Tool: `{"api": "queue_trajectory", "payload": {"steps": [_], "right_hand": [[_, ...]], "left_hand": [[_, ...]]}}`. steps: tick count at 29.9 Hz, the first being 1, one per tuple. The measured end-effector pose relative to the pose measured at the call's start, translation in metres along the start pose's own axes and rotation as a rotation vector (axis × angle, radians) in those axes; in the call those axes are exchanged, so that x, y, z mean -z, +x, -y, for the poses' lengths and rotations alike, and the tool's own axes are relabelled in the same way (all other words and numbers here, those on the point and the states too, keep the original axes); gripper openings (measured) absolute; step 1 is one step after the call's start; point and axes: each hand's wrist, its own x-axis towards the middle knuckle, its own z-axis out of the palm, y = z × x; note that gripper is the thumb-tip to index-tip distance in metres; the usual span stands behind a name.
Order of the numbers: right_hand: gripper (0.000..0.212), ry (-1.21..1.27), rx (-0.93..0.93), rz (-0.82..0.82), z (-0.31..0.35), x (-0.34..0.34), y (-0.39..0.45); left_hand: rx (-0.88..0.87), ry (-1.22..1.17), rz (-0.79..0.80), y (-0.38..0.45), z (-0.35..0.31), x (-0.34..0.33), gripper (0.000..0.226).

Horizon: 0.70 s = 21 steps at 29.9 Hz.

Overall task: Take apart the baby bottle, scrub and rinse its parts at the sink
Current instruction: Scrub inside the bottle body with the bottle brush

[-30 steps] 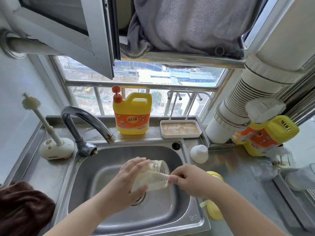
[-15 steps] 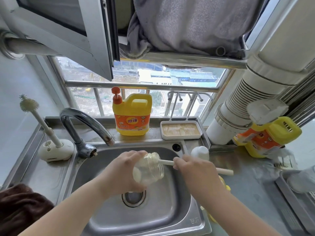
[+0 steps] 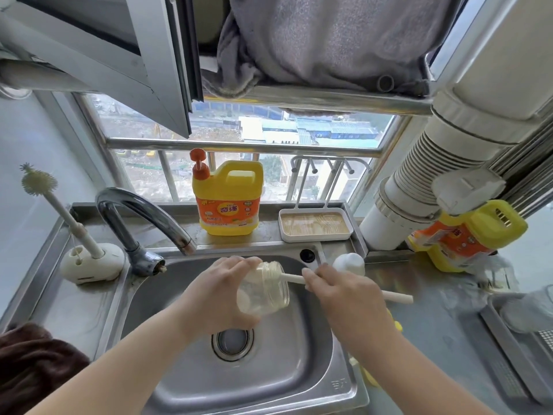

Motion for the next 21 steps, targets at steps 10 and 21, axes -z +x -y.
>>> {"api": "queue_trajectory", "payload": {"steps": [10,21], "right_hand": [[0.025,0.663,-0.196,0.636,-0.016,0.011,-0.004],[0.021,0.527,-0.111,0.542,0.005,0.011,-0.005]], "left_hand": [[-0.048,0.113,-0.029,-0.012,0.003,-0.016,0.080],[-0.124,0.122,-0.027,-0.012,-0.005,-0.009,0.083]]}}
